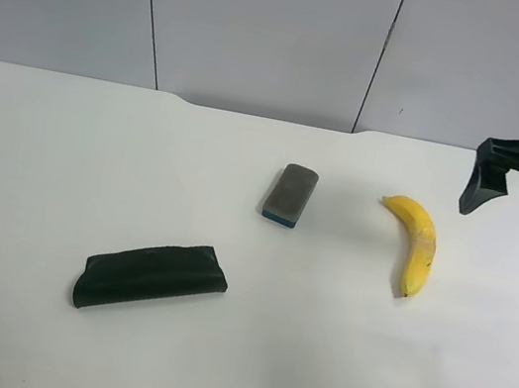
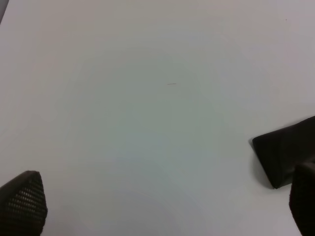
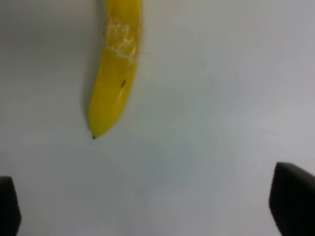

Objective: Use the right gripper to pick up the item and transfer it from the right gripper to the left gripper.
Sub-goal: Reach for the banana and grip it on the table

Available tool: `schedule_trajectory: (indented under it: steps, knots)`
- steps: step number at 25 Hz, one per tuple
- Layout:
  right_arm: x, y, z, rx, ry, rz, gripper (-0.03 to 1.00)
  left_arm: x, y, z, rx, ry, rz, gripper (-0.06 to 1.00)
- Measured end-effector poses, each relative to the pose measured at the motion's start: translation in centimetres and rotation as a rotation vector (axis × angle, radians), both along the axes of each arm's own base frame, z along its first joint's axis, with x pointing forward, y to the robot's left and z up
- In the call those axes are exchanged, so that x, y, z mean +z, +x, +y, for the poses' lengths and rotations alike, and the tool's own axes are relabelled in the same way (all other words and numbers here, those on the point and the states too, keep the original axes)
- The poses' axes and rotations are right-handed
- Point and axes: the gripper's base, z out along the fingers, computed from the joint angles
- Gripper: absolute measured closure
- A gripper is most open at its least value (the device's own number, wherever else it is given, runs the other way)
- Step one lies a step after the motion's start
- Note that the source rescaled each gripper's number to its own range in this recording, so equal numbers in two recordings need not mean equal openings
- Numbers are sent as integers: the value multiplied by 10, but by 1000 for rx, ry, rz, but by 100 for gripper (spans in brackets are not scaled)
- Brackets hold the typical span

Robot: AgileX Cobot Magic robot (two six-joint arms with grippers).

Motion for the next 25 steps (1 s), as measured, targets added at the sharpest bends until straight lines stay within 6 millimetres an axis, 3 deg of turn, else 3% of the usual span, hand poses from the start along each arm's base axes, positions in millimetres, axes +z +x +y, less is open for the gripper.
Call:
schedule_trajectory:
  steps: [8, 18, 25]
  knots:
    - [-66, 34, 2, -3, -2, 186, -3, 0, 0, 0, 0, 0, 0, -6]
    - [-118, 51, 14, 31, -8, 249, -3, 0, 0, 0, 0, 0, 0, -6]
    - [-141, 56, 16, 35, -10, 266, -3, 0, 0, 0, 0, 0, 0, -6]
